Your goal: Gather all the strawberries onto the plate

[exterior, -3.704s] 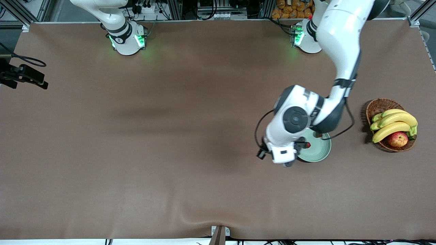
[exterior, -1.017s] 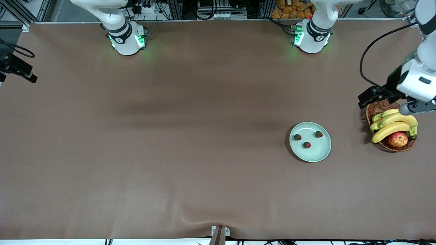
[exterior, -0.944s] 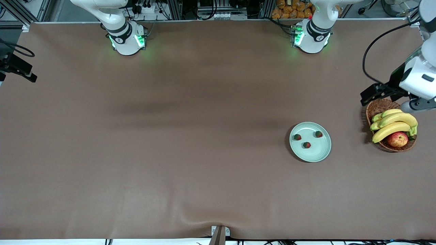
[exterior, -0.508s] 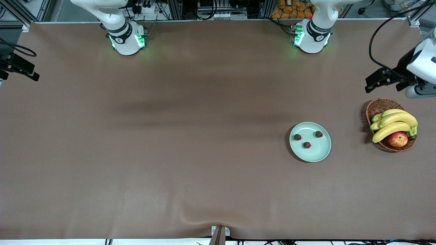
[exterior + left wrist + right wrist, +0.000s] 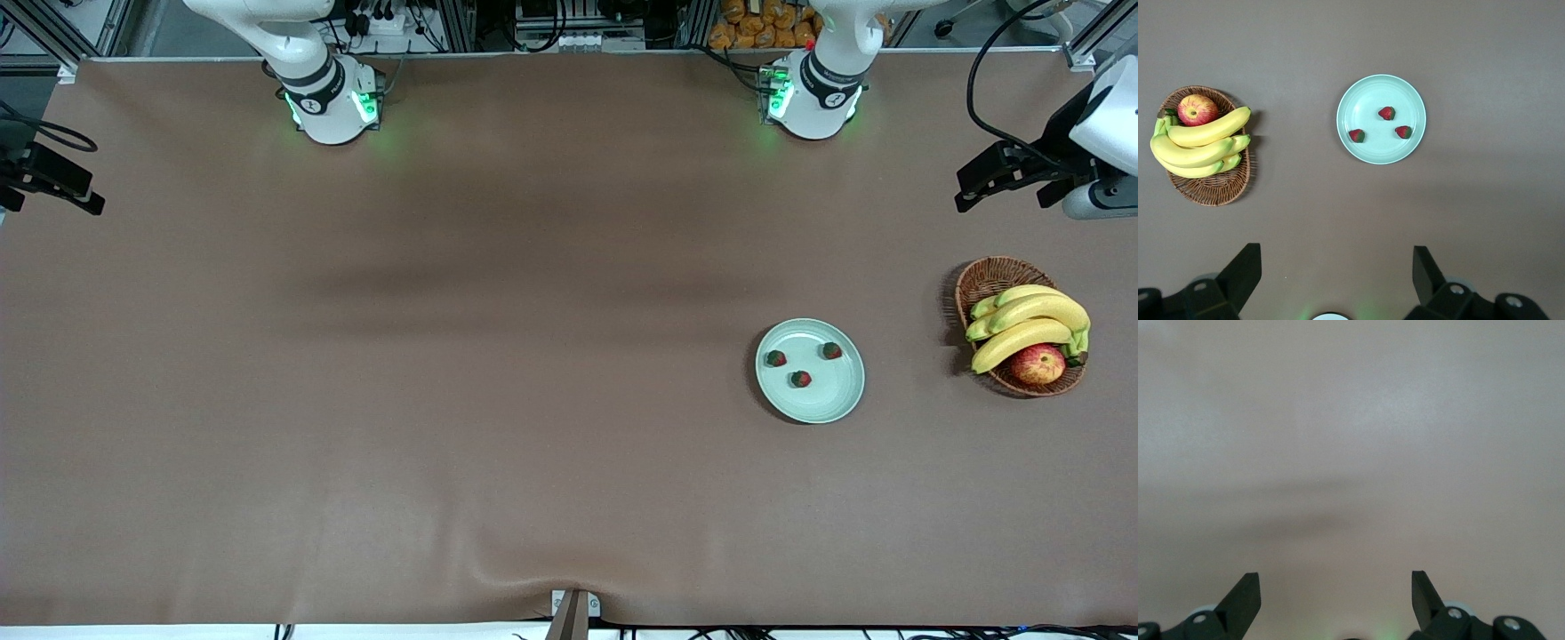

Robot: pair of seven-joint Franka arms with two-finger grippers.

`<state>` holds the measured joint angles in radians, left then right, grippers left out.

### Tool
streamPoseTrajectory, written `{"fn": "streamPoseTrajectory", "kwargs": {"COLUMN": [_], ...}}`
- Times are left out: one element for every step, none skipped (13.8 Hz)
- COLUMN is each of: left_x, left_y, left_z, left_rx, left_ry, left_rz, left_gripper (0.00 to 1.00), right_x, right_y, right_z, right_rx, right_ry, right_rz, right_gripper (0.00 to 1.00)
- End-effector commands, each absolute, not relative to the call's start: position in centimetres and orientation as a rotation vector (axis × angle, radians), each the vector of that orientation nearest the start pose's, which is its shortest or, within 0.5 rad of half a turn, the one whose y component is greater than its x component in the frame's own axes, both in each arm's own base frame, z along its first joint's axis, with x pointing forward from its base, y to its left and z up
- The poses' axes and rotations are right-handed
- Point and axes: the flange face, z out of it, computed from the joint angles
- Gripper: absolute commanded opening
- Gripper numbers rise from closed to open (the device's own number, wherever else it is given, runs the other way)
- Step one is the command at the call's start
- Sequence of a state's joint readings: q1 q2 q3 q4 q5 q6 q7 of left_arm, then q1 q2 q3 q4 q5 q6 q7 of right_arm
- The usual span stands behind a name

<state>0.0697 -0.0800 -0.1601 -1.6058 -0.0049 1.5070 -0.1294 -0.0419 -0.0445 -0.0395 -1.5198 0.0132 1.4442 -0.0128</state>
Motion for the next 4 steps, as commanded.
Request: {"fn": "streamPoseTrajectory", "kwargs": {"left_x": [51.54, 51.61, 51.61, 51.6], "left_y": [-6.22, -6.46, -6.46, -6.54], "left_z": [64.79, 64.71, 64.7, 64.7], "left_rx": [-3.134, -3.134, -3.134, -3.134], "left_ry": [-0.008, -0.005, -0.007, -0.003], "left_rz": [0.037, 0.039, 0.039, 0.039], "left_gripper": [1.0, 1.0, 1.0, 1.0], "right_x": [52.69, 52.69, 52.71, 52.69], "right_y": [-4.76, -4.76, -4.68, -4.66], "right_z": [66.65, 66.65, 66.66, 66.65], "right_rx": [-3.126, -3.126, -3.126, -3.124], "right_ry": [0.118, 0.118, 0.115, 0.115], "right_rz": [0.052, 0.052, 0.049, 0.052], "right_gripper": [1.0, 1.0, 1.0, 1.0]}}
